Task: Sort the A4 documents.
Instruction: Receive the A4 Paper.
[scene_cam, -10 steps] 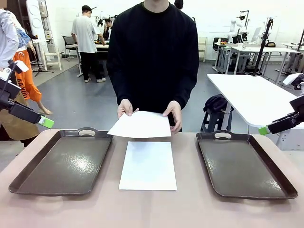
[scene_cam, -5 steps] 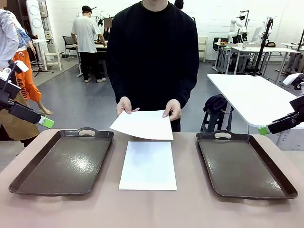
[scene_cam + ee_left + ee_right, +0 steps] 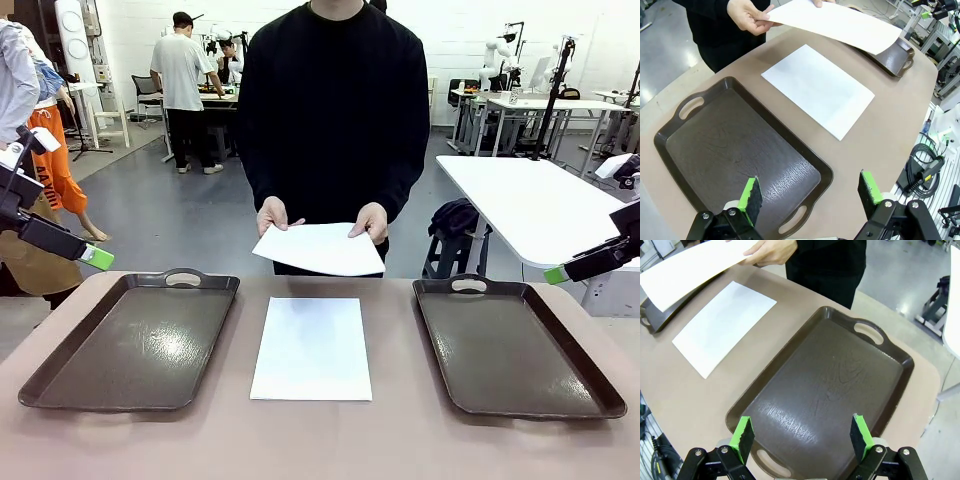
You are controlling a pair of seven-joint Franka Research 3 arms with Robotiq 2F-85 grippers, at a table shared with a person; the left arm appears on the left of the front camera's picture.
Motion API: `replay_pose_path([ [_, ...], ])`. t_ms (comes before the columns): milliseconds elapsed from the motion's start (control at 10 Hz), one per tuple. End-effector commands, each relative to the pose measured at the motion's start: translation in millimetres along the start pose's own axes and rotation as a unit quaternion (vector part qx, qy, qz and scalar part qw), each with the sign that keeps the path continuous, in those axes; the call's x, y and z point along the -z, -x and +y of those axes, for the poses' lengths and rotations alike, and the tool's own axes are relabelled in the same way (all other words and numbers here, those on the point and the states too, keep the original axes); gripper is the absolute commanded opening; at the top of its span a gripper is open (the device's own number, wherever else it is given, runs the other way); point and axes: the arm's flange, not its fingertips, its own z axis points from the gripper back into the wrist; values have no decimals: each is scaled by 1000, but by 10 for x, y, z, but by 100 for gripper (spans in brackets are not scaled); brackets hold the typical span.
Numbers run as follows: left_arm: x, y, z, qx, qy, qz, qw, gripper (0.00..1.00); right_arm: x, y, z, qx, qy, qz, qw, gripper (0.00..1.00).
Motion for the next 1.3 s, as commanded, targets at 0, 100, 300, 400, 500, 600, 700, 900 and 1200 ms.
replay_pose_path([
  [0, 6, 8, 20, 3, 8, -3, 1000, 100, -10, 0, -1, 1, -2, -2, 1000, 100],
  [100, 6, 8, 20, 3, 8, -3, 1000, 100, -10, 0, -1, 1, -2, -2, 1000, 100],
  [300, 6, 8, 20, 3, 8, -3, 1000, 100, -10, 0, -1, 1, -2, -2, 1000, 100],
  [400, 6, 8, 20, 3, 8, -3, 1000, 100, -10, 0, -1, 1, -2, -2, 1000, 100],
  [500, 6, 8, 20, 3, 8, -3, 1000, 100, -10, 0, -1, 1, -2, -2, 1000, 100],
  [600, 6, 8, 20, 3, 8, -3, 1000, 100, -10, 0, -1, 1, -2, -2, 1000, 100],
  [700, 6, 8, 20, 3, 8, -3, 1000, 100, -10, 0, -1, 1, -2, -2, 1000, 100],
  [900, 6, 8, 20, 3, 8, -3, 1000, 100, -10, 0, -1, 1, -2, -2, 1000, 100],
  [1200, 6, 8, 20, 3, 8, -3, 1000, 100, -10, 0, -1, 1, -2, -2, 1000, 100],
])
